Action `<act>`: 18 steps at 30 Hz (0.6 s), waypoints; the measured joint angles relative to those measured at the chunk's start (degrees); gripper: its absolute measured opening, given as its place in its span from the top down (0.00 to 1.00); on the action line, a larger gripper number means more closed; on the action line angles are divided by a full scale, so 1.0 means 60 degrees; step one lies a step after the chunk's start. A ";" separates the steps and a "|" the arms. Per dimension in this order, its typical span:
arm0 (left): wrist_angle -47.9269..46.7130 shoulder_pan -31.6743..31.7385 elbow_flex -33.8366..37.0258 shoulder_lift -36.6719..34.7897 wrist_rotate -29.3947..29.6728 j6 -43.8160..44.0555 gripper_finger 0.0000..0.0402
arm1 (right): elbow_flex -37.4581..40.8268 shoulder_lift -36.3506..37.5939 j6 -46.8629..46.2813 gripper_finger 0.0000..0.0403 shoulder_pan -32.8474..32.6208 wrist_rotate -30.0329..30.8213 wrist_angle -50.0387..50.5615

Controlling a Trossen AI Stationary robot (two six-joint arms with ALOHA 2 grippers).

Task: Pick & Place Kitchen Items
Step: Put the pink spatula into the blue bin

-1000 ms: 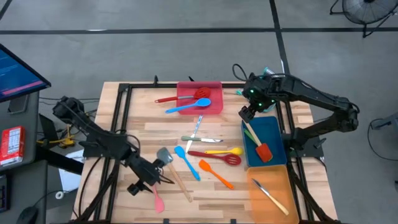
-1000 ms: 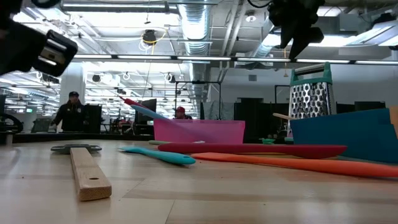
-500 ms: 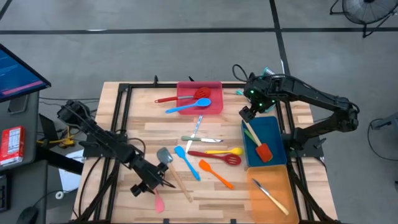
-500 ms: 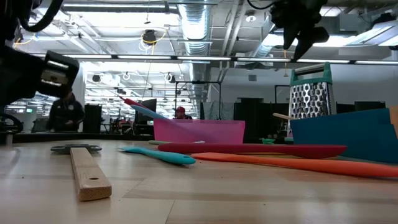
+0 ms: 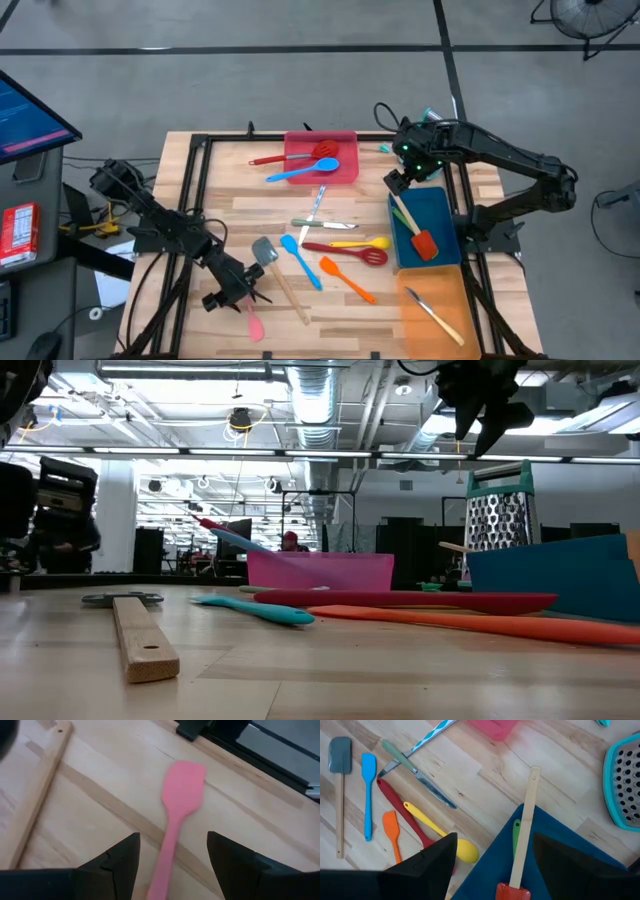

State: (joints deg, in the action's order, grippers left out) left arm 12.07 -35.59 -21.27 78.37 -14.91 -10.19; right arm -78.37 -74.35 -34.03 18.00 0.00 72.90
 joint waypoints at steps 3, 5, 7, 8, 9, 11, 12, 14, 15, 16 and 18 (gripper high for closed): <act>0.0339 0.0000 0.0200 -0.0004 -0.0028 -0.0058 0.47 | 0.0000 0.0000 -0.0020 0.37 0.0000 -0.0002 0.0000; 0.0392 0.0000 0.0397 0.0000 -0.0136 -0.0068 0.47 | 0.0000 0.0000 -0.0094 0.37 0.0000 0.0001 0.0000; 0.0549 0.0000 0.0565 0.0000 -0.0169 -0.0083 0.47 | 0.0000 0.0000 -0.0096 0.37 0.0000 0.0000 0.0000; 0.0657 0.0000 0.0621 0.0000 -0.0168 -0.0083 0.47 | 0.0000 0.0000 -0.0096 0.37 0.0000 0.0001 0.0000; 0.0786 0.0000 0.0678 0.0000 -0.0169 -0.0089 0.47 | 0.0000 0.0000 -0.0096 0.37 0.0000 0.0001 0.0000; 0.1008 0.0000 0.0748 0.0000 -0.0121 -0.0085 0.47 | 0.0000 0.0000 -0.0096 0.37 0.0000 0.0000 0.0000; 0.1022 0.0000 0.0753 0.0000 -0.0019 -0.0089 0.48 | 0.0000 0.0000 -0.0096 0.37 0.0000 0.0000 0.0000; 0.1039 0.0034 0.0757 0.0043 0.0160 -0.0086 0.50 | 0.0000 0.0000 -0.0093 0.37 0.0000 -0.0002 0.0000; 0.1076 0.0083 0.0757 0.0113 0.0177 -0.0087 0.52 | 0.0000 0.0000 -0.0093 0.37 0.0000 -0.0002 0.0000; 0.1090 0.0135 0.0758 0.0187 0.0196 -0.0085 0.53 | 0.0000 0.0000 -0.0093 0.37 0.0000 0.0001 0.0000; 0.1295 0.0235 0.0760 0.0385 0.0172 -0.0085 0.57 | 0.0000 0.0000 -0.0089 0.37 0.0000 0.0000 0.0000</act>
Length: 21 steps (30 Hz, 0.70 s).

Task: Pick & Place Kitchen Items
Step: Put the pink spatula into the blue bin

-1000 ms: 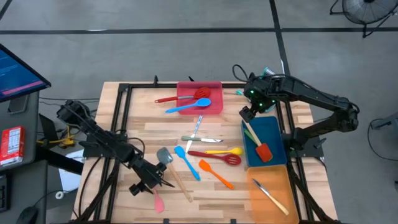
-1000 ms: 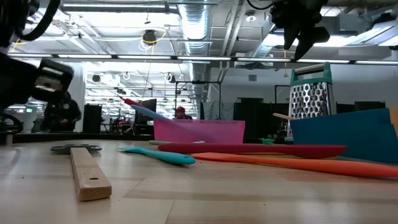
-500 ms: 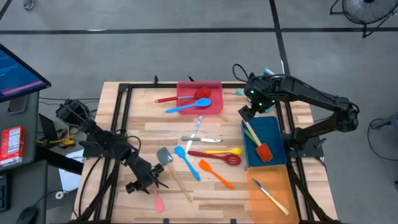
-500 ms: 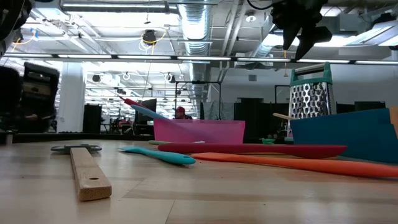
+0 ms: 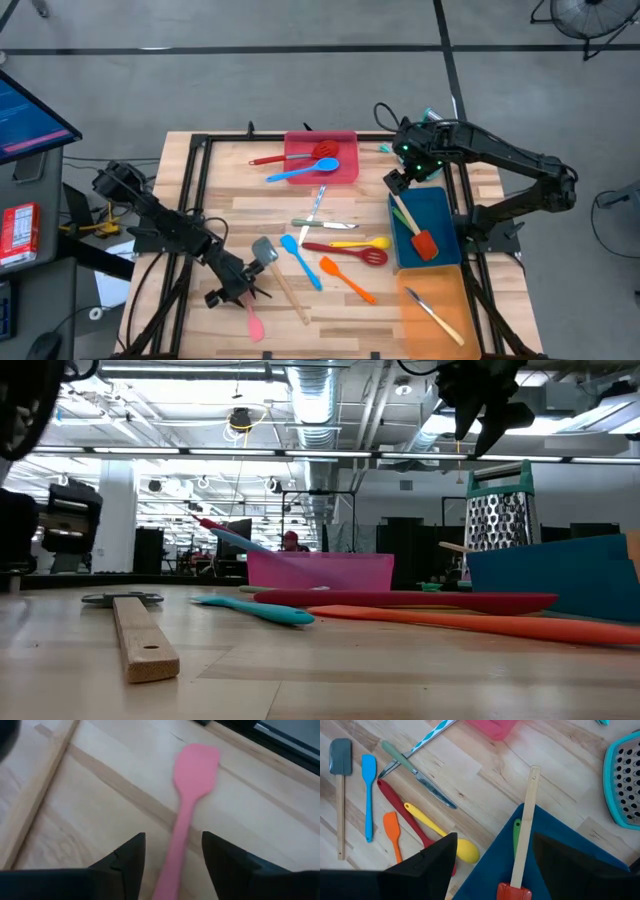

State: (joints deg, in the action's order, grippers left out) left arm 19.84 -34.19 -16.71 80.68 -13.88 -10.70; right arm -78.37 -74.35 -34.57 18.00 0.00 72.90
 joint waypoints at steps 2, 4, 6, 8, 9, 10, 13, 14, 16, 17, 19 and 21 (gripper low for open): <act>0.0247 0.0070 0.0000 0.0270 -0.0164 0.0000 0.60 | 0.0000 0.0000 0.0003 0.37 0.0000 -0.0002 0.0000; 0.0496 0.0079 0.0000 0.0575 -0.0366 -0.0004 0.62 | 0.0000 0.0000 0.0028 0.37 0.0000 -0.0002 0.0001; 0.0822 0.0079 -0.0011 0.0912 -0.0561 -0.0004 0.63 | 0.0000 0.0000 0.0082 0.37 0.0000 -0.0002 0.0001; 0.1022 -0.0001 -0.0040 0.1163 -0.0740 -0.0020 0.64 | 0.0000 0.0000 0.0106 0.37 0.0000 -0.0002 0.0004; 0.1050 -0.0028 -0.0047 0.1269 -0.0780 -0.0044 0.65 | 0.0000 0.0000 0.0106 0.37 0.0004 -0.0002 0.0004; 0.1043 -0.0031 -0.0044 0.1351 -0.0773 -0.0044 0.67 | 0.0000 0.0000 0.0106 0.37 0.0009 -0.0002 0.0004; 0.1039 -0.0026 -0.0047 0.1471 -0.0687 -0.0041 0.73 | 0.0000 0.0000 0.0106 0.37 0.0011 -0.0002 0.0004; 0.0991 -0.0020 -0.0045 0.1474 -0.0656 -0.0073 0.76 | 0.0000 0.0000 0.0106 0.37 0.0011 -0.0002 0.0004; 0.0986 -0.0020 -0.0044 0.1473 -0.0570 -0.0186 0.82 | 0.0000 0.0000 0.0102 0.37 0.0011 -0.0002 0.0004; 0.0983 -0.0020 -0.0044 0.1473 -0.0571 -0.0189 0.86 | 0.0000 0.0000 0.0102 0.37 0.0011 -0.0002 0.0004; 0.0966 -0.0020 -0.0036 0.1473 -0.0585 -0.0200 0.92 | 0.0000 0.0000 0.0102 0.37 0.0011 -0.0002 0.0004; 0.0961 -0.0020 -0.0036 0.1473 -0.0615 -0.0200 0.97 | 0.0000 0.0000 0.0099 0.37 0.0011 -0.0005 0.0004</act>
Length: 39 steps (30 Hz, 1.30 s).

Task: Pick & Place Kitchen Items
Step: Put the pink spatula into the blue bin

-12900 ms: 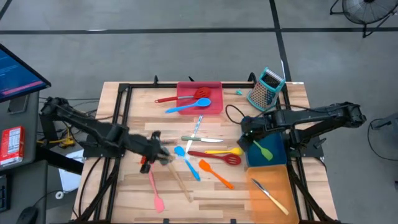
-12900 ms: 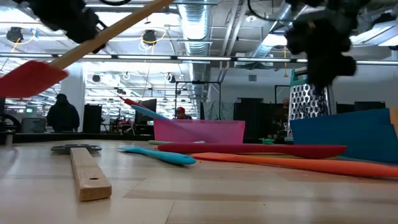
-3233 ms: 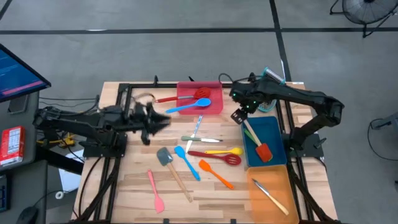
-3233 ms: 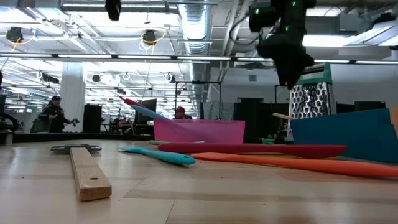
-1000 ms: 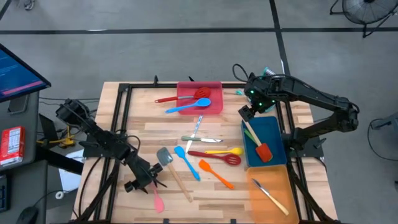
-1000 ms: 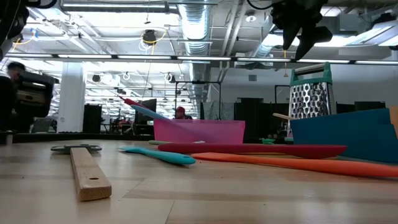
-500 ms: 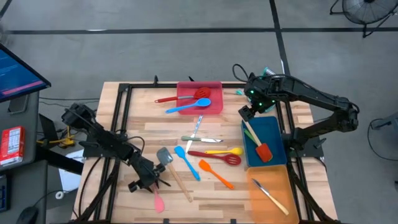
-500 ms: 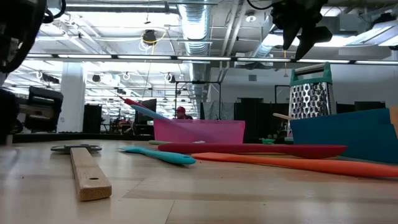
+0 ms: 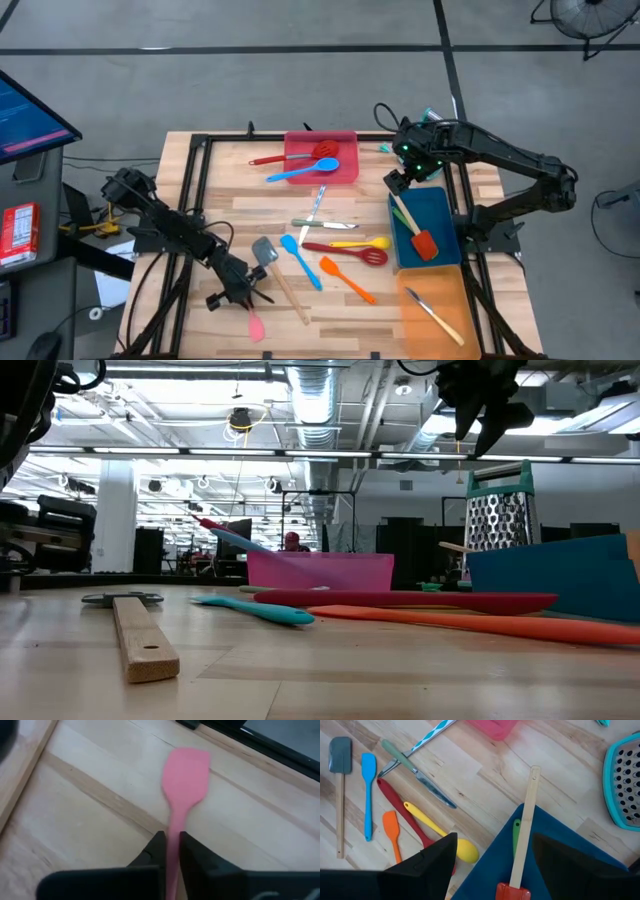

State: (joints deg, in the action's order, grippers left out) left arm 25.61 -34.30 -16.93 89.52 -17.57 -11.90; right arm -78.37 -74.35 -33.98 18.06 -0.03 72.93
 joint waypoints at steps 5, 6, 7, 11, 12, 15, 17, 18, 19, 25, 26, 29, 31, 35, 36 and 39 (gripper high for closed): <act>-0.0054 -0.0004 0.0011 -0.0156 0.0043 0.0345 0.98 | 0.0000 0.0000 -0.0004 0.37 0.0000 -0.0025 0.0000; -0.0089 -0.0004 0.0011 -0.0269 0.0082 0.0533 0.98 | 0.0000 0.0000 -0.0010 0.37 0.0000 -0.0041 -0.0001; -0.0138 -0.0004 0.0018 -0.0412 0.0135 0.0776 0.99 | 0.0000 0.0009 -0.0016 0.37 0.0000 -0.0089 -0.0002; -0.0440 -0.0004 0.0074 -0.1190 0.0652 0.1896 1.00 | 0.0000 0.0018 -0.0025 0.37 -0.0004 -0.0436 -0.0008; -0.0487 -0.0004 0.0076 -0.1424 0.0853 0.2173 1.00 | 0.0000 0.0018 -0.0029 0.37 -0.0007 -0.0518 -0.0011; -0.0345 0.0010 0.0055 -0.2106 0.1441 0.2941 1.00 | 0.0002 0.0022 -0.0025 0.37 -0.0007 -0.0569 -0.0019; -0.0372 0.0067 0.0058 -0.2540 0.1735 0.3361 1.00 | 0.0004 0.0022 -0.0022 0.37 -0.0007 -0.0642 -0.0063; -0.0350 0.0103 0.0058 -0.2735 0.1929 0.3526 1.00 | 0.0004 0.0022 -0.0022 0.37 -0.0007 -0.0685 -0.0088; -0.0395 0.0126 0.0055 -0.2942 0.2122 0.3566 1.00 | 0.0004 0.0022 -0.0022 0.37 -0.0007 -0.0745 -0.0133; -0.1383 0.0142 0.0054 -0.3551 0.2467 0.2352 0.98 | 0.0004 0.0022 0.0193 0.37 -0.0007 -0.0775 -0.0309; -0.1630 0.0143 0.0047 -0.3589 0.2470 0.2095 0.96 | 0.0004 0.0022 0.0226 0.37 -0.0007 -0.0776 -0.0310; -0.2390 0.0296 0.0047 -0.3582 0.2445 0.2161 0.90 | 0.0004 0.0022 0.0233 0.37 -0.0007 -0.0776 -0.0343; -0.2680 0.0378 0.0047 -0.3582 0.2349 0.2349 0.84 | 0.0004 0.0022 0.0240 0.37 -0.0007 -0.0776 -0.0342; -0.2865 0.0507 0.0192 -0.3588 0.1987 0.2293 0.73 | 0.0004 0.0022 0.0259 0.37 -0.0007 -0.0776 -0.0339; -0.2875 0.0536 0.0308 -0.3588 0.1864 0.2288 0.69 | 0.0004 0.0022 0.0259 0.37 -0.0007 -0.0776 -0.0342; -0.2927 0.0537 0.0651 -0.3585 0.1535 0.2341 0.60 | 0.0004 0.0022 0.0255 0.37 -0.0007 -0.0776 -0.0342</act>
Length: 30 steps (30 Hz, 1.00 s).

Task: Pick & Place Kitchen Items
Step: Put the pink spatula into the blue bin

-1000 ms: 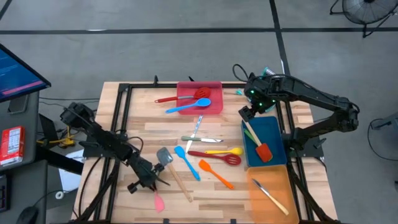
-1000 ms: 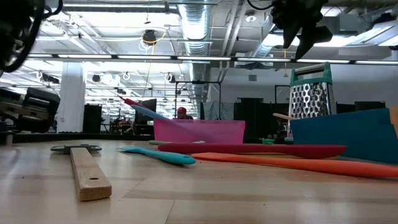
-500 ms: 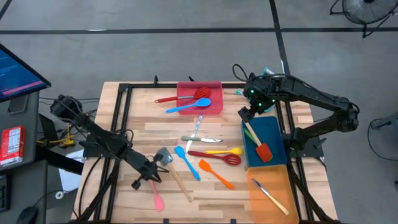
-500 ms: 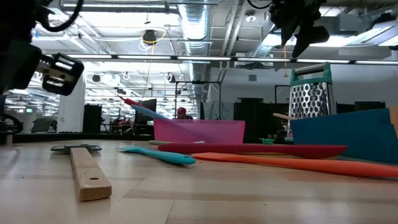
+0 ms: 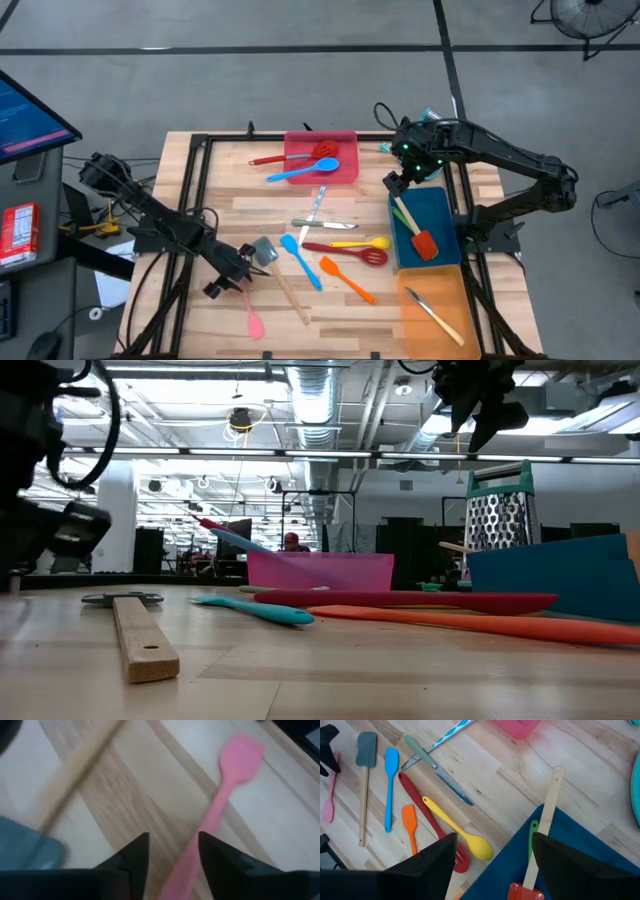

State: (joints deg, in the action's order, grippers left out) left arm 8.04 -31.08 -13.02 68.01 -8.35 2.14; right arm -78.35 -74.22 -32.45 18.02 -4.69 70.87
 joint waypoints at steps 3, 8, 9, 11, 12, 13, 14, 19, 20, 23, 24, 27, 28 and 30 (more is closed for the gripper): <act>0.0023 -0.0002 0.0142 0.0000 -0.0283 0.0116 0.53 | 0.0000 0.0000 0.0000 0.37 0.0000 0.0000 0.0000; 0.0050 -0.0002 0.0163 -0.0004 -0.0398 -0.0548 0.48 | 0.0000 0.0000 0.0000 0.37 0.0000 0.0000 0.0000; 0.0083 -0.0002 0.0224 0.0005 -0.0387 -0.0769 0.48 | 0.0000 0.0000 0.0000 0.37 0.0000 0.0000 -0.0007; 0.0337 -0.0007 0.0373 0.0208 -0.0361 -0.1045 0.48 | 0.0000 0.0000 -0.0003 0.37 0.0000 0.0000 -0.0047; 0.0556 -0.0069 0.0441 0.0291 -0.0340 -0.1052 0.49 | 0.0000 0.0000 -0.0007 0.37 0.0000 0.0000 -0.0047; 0.0706 -0.0130 0.0501 0.0363 -0.0292 -0.1148 0.50 | 0.0000 0.0000 -0.0007 0.37 0.0000 0.0000 -0.0056; 0.0782 -0.0191 0.0527 0.0463 -0.0262 -0.1354 0.51 | 0.0000 0.0000 -0.0007 0.37 0.0000 0.0000 -0.0077; 0.0880 -0.0253 0.0522 0.0777 -0.0285 -0.1454 0.57 | 0.0000 0.0000 -0.0011 0.37 0.0000 0.0000 -0.0168; 0.0881 -0.0231 0.0522 0.0815 -0.0323 -0.1439 0.59 | 0.0000 -0.0004 -0.0015 0.37 0.0000 0.0000 -0.0171; 0.0885 -0.0231 0.0530 0.0906 -0.0362 -0.1423 0.67 | 0.0000 0.0000 -0.0022 0.37 0.0000 0.0000 -0.0168; 0.0904 -0.0233 0.0526 0.0961 -0.0393 -0.1423 0.71 | 0.0000 -0.0004 -0.0022 0.37 0.0000 0.0000 -0.0168; 0.0967 -0.0235 0.0522 0.1065 -0.0453 -0.1428 0.82 | 0.0000 -0.0001 -0.0022 0.37 0.0000 0.0000 -0.0164; 0.1002 -0.0235 0.0522 0.1077 -0.0452 -0.1429 0.85 | 0.0000 0.0000 -0.0022 0.37 0.0000 0.0000 -0.0164; 0.1035 -0.0235 0.0522 0.1073 -0.0449 -0.1422 0.91 | 0.0000 -0.0001 -0.0022 0.37 0.0000 0.0000 -0.0152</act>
State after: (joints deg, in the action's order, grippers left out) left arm 14.25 -32.49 -9.89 74.44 -11.05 -6.39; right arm -78.35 -74.22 -32.58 18.02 -4.69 69.96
